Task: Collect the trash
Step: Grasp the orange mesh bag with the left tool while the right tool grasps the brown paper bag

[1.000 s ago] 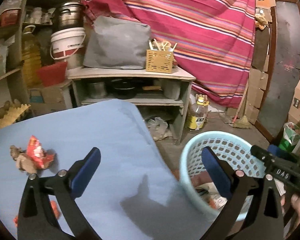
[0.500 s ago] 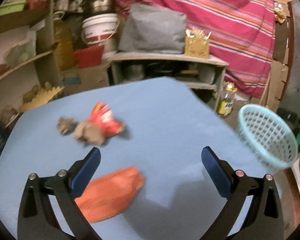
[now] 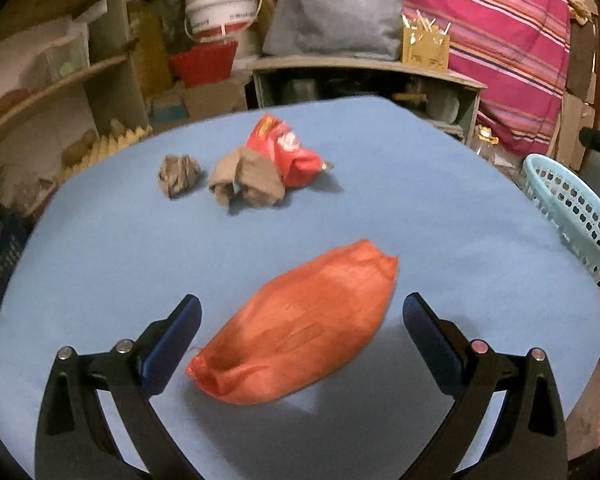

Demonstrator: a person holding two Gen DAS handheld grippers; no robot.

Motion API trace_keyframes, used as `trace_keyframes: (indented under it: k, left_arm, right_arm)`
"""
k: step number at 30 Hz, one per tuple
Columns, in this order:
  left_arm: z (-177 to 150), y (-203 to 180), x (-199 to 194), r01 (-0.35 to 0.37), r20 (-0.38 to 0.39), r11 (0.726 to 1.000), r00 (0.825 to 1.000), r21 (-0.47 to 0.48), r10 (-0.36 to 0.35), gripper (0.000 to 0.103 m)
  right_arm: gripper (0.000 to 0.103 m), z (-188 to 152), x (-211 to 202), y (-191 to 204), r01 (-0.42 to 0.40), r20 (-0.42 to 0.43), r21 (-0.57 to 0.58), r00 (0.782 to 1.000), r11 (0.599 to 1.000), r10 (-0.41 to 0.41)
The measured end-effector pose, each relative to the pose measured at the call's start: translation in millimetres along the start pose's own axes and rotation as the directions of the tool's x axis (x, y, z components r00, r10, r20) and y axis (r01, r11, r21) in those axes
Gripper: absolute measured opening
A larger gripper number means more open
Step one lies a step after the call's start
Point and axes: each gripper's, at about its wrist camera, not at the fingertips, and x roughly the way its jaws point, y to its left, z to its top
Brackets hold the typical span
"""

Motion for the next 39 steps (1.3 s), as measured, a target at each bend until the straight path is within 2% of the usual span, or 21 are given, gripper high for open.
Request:
trace_keyframes:
  k: [4,7,9,10,11,12,17,18,20,21,28,32,39]
  left_arm:
    - [0.6,9.4,11.6,0.012,-0.056,1.000,0.998,-0.011,-0.013,0.098]
    - [1.7,15.1,19.4,0.069,-0.098,0.997,0.993,-0.035,-0.072,0.098]
    - [2.6,15.5,23.5,0.084,-0.116,0.996,0.989,-0.026,-0.087,0.098]
    - [3.1,15.3,25.1,0.092,-0.124,0.996,0.988,-0.020,-0.094,0.094]
    - [2.8,15.7,26.4,0.108,-0.131,0.994,0.985,-0.018,-0.110,0.087]
    - [2.6,15.7,25.5,0.106,-0.124,0.994,0.986,-0.011,-0.107,0.083]
    - [1.9,18.7,21.3,0.129,-0.100,0.992,0.987,0.018,-0.126,0.042]
    - [2.9,20.7,21.2,0.136,-0.099,0.991,0.986,0.015,-0.133,0.039]
    - [3.3,25.1,20.4,0.147,-0.097,0.989,0.985,0.009,-0.145,0.021]
    - [3.7,27.3,19.9,0.153,-0.096,0.988,0.984,0.004,-0.152,0.018]
    - [12.5,55.5,7.7,0.113,-0.029,0.993,0.993,-0.024,-0.113,0.016]
    - [23.4,85.2,-2.2,0.029,0.032,0.998,0.999,-0.048,-0.027,0.016]
    - [40.9,143.2,-21.4,-0.039,0.123,0.985,0.991,-0.168,0.060,0.016]
  right_arm:
    - [0.099,2.2,3.4,16.1,-0.009,0.004,-0.026,1.000,1.000,0.009]
    - [0.099,3.4,6.3,27.8,-0.015,0.005,-0.037,1.000,0.999,0.015]
    - [0.099,3.6,8.8,35.4,-0.019,0.002,-0.043,1.000,0.999,0.019]
    - [0.099,3.4,10.6,39.9,-0.021,0.000,-0.049,1.000,0.999,0.021]
    - [0.099,2.9,12.4,43.6,-0.023,-0.003,-0.057,1.000,0.998,0.023]
    - [0.099,3.1,14.0,47.6,-0.024,-0.006,-0.064,1.000,0.998,0.024]
    - [0.099,2.8,23.9,68.9,-0.030,-0.017,-0.095,0.999,0.995,0.029]
    - [0.099,2.4,25.7,72.7,-0.034,-0.020,-0.096,0.999,0.995,0.033]
    - [0.099,1.3,29.7,81.9,-0.043,-0.026,-0.101,0.999,0.994,0.041]
    - [0.099,0.7,32.1,88.5,-0.048,-0.028,-0.106,0.999,0.993,0.045]
    - [0.099,-5.4,47.7,131.6,-0.082,-0.049,-0.141,0.996,0.987,0.076]
    - [0.099,-11.9,58.0,160.2,-0.107,-0.066,-0.165,0.993,0.980,0.097]
    - [0.099,-28.5,78.3,221.8,-0.162,-0.107,-0.236,0.984,0.958,0.140]
